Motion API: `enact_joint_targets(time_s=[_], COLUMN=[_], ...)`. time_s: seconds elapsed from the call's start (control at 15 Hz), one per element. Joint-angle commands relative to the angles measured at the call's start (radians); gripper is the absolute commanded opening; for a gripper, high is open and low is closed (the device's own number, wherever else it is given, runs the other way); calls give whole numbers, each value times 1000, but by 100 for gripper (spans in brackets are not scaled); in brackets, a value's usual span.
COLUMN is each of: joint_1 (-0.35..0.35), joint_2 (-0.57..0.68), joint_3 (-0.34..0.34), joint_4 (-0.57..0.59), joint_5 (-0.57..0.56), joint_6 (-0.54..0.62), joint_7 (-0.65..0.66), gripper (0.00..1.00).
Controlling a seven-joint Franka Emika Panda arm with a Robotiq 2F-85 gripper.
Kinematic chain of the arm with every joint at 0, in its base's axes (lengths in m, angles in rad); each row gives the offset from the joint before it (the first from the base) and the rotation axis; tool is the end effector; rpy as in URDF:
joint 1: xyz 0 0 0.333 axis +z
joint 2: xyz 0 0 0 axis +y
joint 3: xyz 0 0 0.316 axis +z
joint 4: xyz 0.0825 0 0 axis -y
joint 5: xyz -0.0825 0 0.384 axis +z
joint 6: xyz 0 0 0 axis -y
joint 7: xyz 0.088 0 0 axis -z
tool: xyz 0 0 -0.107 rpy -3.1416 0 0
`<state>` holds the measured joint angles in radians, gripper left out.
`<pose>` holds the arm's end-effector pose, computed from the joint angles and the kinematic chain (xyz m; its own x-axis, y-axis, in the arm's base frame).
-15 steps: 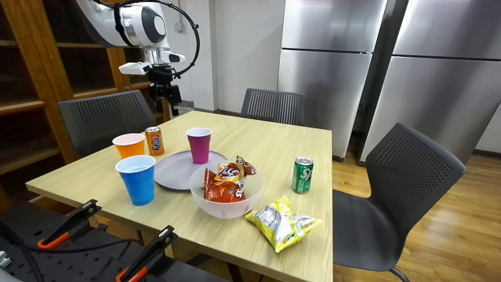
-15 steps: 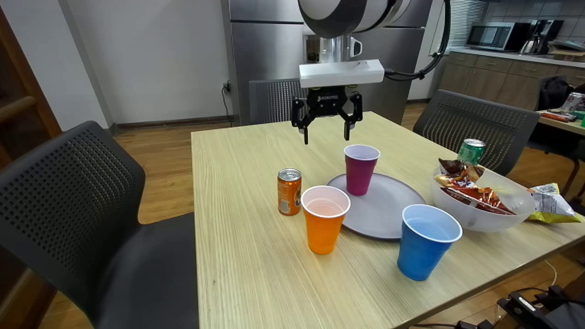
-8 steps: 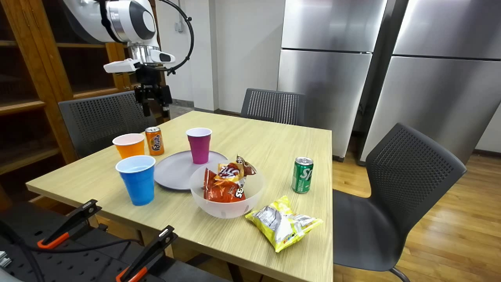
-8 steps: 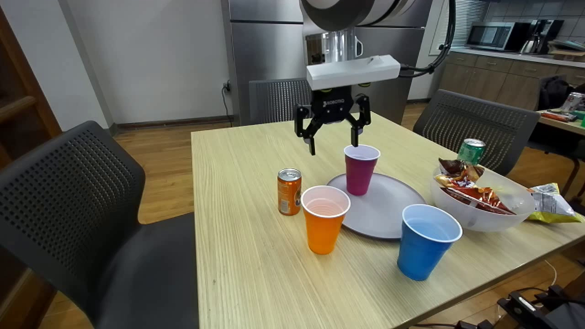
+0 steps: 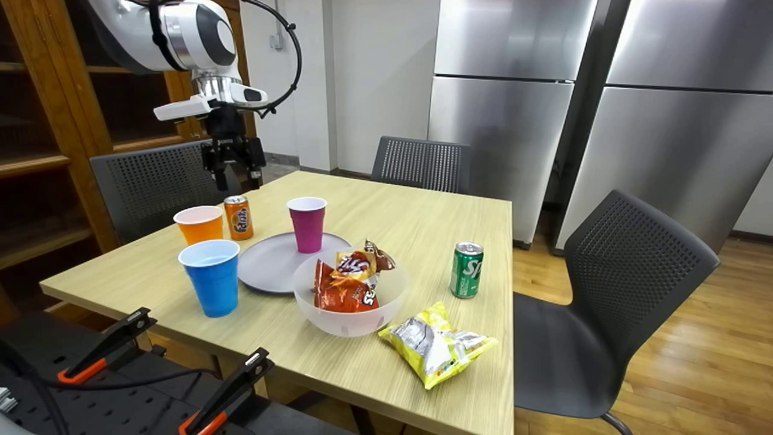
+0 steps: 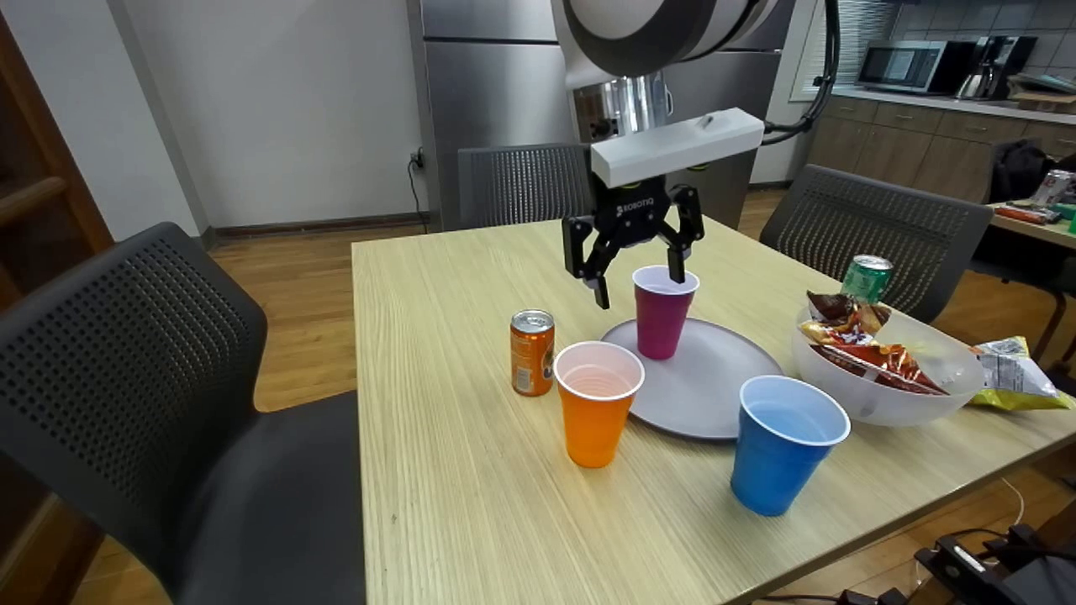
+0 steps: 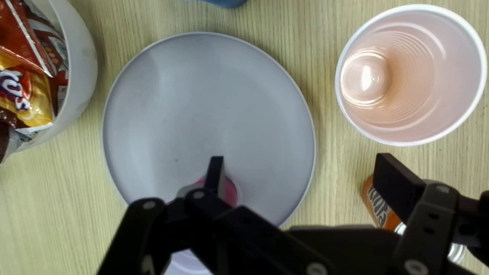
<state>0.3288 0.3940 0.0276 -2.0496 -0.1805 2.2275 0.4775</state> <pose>0.5370 0.1939 0.2289 0.9891 -0.0107 -0.1467 0.0181 -0.9808 0.1941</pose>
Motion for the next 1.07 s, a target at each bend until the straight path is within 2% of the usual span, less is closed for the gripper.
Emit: enact_joint_targets(time_s=[0.0,0.07,0.13,0.53,1.0], joint_1=[-12,-14,-14,-11,-8], joint_2=[-35,-34,1,2,-3], joint_3=[28,29,24,29,80], joint_4=[-28,-23,-5,-6,-43], joint_5=[-28,-30,-16,-22,8], joint_6=[-30,-32,-5,5,58], joint_7=[-72,-85,-43,-66,-109], gripper=[100,100,100,100,100])
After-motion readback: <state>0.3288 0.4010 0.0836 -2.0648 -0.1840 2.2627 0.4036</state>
